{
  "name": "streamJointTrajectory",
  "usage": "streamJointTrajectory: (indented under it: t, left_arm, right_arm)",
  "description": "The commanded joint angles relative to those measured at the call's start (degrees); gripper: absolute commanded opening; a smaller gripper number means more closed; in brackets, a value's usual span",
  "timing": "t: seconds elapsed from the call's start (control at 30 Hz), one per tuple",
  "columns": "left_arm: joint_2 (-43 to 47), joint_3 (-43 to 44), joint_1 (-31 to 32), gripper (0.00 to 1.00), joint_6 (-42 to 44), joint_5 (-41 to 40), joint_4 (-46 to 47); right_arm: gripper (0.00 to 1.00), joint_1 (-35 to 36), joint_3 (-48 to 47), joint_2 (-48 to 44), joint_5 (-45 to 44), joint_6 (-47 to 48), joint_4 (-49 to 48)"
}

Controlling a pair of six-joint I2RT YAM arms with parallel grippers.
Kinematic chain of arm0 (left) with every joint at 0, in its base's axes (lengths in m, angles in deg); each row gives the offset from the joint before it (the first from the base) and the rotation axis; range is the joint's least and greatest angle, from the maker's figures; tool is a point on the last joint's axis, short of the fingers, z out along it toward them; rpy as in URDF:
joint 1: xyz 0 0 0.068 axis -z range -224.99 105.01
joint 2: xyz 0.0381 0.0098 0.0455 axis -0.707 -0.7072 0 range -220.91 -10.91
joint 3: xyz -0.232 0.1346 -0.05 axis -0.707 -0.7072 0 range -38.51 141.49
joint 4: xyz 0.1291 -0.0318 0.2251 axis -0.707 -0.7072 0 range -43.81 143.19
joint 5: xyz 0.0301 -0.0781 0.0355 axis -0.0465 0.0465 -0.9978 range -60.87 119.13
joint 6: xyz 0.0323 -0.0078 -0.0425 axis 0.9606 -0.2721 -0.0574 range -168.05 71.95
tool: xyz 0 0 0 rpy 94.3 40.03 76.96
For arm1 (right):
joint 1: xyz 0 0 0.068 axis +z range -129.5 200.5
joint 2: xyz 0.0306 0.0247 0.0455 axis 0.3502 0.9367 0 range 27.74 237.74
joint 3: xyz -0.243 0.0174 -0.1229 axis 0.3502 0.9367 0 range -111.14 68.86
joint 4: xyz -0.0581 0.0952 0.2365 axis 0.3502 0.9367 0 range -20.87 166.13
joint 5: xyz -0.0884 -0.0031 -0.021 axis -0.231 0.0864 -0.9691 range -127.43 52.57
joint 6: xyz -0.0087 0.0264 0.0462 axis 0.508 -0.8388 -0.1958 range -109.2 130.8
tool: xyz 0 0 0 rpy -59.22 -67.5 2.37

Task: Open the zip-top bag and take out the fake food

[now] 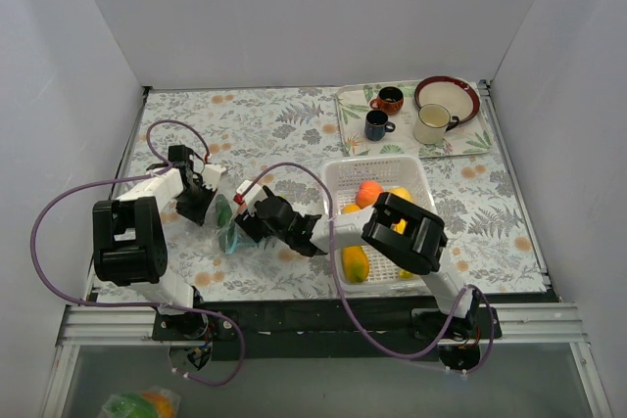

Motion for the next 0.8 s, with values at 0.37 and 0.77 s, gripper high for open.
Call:
streamJointTrajectory:
  t: [0.37,0.77]
  left_arm:
    - [-3.13,-3.01,-0.19,0.00,-1.93,-1.40,2.12]
    - [-2.60,-2.13,-0.19,0.00,-2.55,-0.96,2.21]
  right_arm:
    - [0.01,0.15,19.72,-30.69,12.09,-6.46,6.19]
    - [0.01,-5.02,25.89,-52.86,-29.22,-26.49,44.49]
